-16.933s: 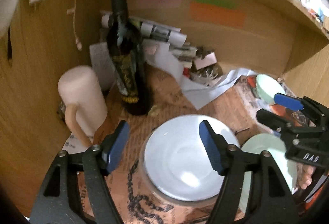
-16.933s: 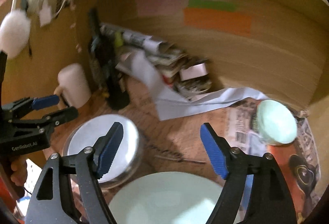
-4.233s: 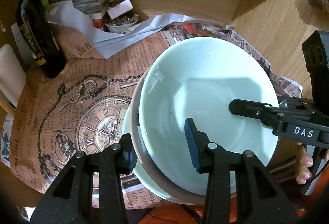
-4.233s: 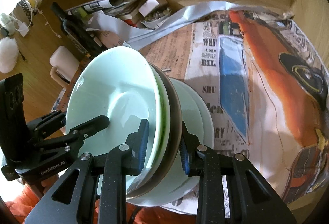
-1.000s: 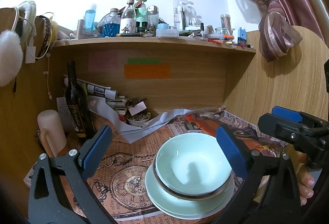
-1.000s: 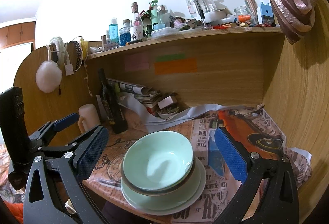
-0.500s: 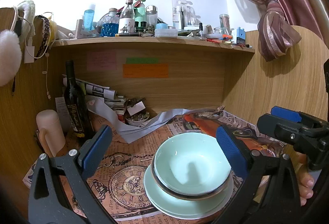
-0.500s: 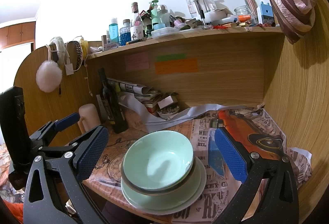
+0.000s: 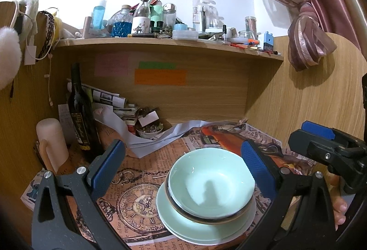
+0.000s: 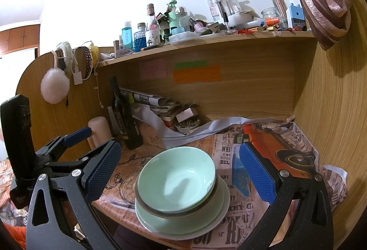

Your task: Organize plates and bowls

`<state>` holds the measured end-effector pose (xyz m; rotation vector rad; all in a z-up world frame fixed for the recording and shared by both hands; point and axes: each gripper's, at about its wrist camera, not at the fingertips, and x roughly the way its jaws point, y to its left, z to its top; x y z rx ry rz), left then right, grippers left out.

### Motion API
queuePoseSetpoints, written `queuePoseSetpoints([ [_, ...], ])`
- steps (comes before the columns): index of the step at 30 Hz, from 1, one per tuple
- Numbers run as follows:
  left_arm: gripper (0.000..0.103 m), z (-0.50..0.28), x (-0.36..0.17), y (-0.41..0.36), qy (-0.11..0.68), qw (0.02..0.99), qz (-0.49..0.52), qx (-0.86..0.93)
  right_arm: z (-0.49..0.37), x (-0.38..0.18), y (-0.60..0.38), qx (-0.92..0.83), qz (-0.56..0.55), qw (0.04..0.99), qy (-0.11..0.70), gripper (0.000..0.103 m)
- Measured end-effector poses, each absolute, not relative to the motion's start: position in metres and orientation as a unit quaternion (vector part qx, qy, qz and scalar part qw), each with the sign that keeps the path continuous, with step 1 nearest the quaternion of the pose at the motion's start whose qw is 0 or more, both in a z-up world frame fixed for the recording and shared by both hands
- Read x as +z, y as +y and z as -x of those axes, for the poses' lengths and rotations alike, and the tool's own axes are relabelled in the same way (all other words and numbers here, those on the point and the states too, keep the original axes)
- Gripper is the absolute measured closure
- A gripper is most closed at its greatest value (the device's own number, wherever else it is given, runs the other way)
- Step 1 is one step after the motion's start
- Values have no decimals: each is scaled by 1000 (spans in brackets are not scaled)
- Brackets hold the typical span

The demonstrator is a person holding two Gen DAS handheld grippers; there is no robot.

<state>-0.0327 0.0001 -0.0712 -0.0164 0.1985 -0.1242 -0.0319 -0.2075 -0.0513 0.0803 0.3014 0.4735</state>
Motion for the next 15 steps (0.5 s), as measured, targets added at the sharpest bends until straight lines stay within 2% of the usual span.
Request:
queuePoseSetpoints([
  [15, 0, 27, -73, -3, 105, 992, 3, -65, 25, -53, -212, 222, -41, 962, 155, 0],
])
